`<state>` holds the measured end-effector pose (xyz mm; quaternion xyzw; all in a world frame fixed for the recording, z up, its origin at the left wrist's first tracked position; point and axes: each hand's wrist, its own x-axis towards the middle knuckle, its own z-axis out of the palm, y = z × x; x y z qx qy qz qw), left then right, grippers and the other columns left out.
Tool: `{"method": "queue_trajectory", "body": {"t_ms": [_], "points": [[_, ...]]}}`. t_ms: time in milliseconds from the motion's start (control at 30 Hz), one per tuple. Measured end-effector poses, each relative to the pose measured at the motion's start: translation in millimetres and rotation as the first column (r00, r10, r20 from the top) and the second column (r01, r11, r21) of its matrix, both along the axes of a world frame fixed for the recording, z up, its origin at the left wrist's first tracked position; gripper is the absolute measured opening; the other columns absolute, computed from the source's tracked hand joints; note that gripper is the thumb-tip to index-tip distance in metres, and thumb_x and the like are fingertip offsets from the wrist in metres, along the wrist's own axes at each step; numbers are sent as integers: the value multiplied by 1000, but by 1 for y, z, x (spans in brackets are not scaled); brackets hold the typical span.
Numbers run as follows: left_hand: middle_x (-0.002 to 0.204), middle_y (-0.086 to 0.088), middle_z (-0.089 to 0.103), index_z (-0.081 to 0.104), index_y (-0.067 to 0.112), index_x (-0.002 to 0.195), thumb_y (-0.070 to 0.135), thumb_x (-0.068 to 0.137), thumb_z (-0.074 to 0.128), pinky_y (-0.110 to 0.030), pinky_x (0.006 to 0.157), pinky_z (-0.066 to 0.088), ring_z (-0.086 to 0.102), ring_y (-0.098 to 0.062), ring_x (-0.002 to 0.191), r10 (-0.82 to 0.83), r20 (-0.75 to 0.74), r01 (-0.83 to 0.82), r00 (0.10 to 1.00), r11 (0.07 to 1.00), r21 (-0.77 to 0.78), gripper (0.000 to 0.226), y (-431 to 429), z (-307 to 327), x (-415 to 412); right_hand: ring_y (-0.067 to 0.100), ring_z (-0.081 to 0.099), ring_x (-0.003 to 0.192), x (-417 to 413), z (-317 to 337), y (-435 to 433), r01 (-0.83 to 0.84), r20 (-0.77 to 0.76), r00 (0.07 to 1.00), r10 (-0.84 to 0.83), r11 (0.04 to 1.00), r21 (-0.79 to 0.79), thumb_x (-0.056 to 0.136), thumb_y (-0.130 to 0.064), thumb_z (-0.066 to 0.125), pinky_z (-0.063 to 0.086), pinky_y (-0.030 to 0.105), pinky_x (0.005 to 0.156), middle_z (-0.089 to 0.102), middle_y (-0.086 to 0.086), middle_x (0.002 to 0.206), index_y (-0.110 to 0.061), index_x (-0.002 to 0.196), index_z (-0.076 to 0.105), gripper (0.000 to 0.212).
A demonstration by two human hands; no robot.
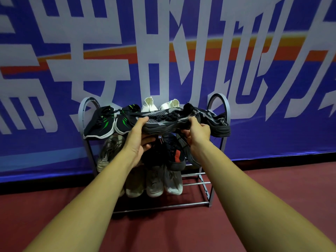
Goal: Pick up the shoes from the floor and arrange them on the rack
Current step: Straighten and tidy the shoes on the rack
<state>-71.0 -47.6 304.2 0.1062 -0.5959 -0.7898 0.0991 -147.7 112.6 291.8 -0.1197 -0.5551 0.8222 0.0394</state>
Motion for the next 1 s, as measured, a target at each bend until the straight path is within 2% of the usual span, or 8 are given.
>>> {"method": "queue_trajectory", "body": {"t_ms": [100,200,333,433,600,800,900,1000], "points": [[72,4,71,68,23,83,49,88,53,-28,58,39,59,-13,62,63,-27,-63,998,998,-13,30,1,0,0,26,71,78,-3,2,-3,24,-3,1000,-25,999,-40,67,-46,66,49,29,52,73,16,103,-12,116,56,60],[68,3,69,66,21,76,36,89,52,-29,60,41,59,-13,60,84,-69,-85,994,996,-10,24,4,-1,0,26,65,79,-4,4,-3,47,-2,999,-47,998,-33,63,-50,68,44,29,48,70,16,104,-7,122,47,76],[73,0,71,66,20,75,21,89,56,-27,61,40,64,-12,63,5,-100,-2,995,1000,24,17,10,-3,-2,10,46,47,3,9,0,-57,-93,994,62,997,56,82,-39,70,33,21,38,59,14,79,-5,104,55,43],[73,3,73,67,18,90,14,88,62,-24,57,42,66,-8,62,-34,-124,36,992,999,16,6,21,-4,-4,6,42,42,14,15,2,-212,-117,967,225,970,115,92,-35,65,30,18,37,57,5,75,-10,114,61,33],[101,2,75,44,30,131,17,82,74,-30,69,40,71,-13,79,-111,-126,105,986,993,-53,59,43,-6,-13,2,48,37,20,14,-1,-216,-125,959,253,943,252,77,-30,77,36,16,36,54,0,65,-7,104,53,43],[113,0,73,46,44,135,48,85,66,-27,61,40,71,-17,90,-181,-78,173,980,979,-107,54,52,-1,-16,-1,50,33,18,17,19,-144,-157,974,162,983,117,88,-12,69,35,14,33,59,7,74,1,116,57,32],[97,7,74,59,36,116,26,91,64,-27,61,36,68,-11,80,-172,-58,170,983,984,-49,28,55,-3,-21,3,54,37,22,19,28,-166,-181,967,178,983,76,90,-13,70,39,15,37,66,5,66,-4,93,64,12],[96,8,74,61,26,123,12,90,65,-28,65,38,68,-11,84,-166,-100,163,981,986,-42,36,62,-10,-29,9,59,51,21,18,37,-208,-188,960,209,978,24,88,-15,71,44,21,48,69,2,74,-15,104,64,17]]}}
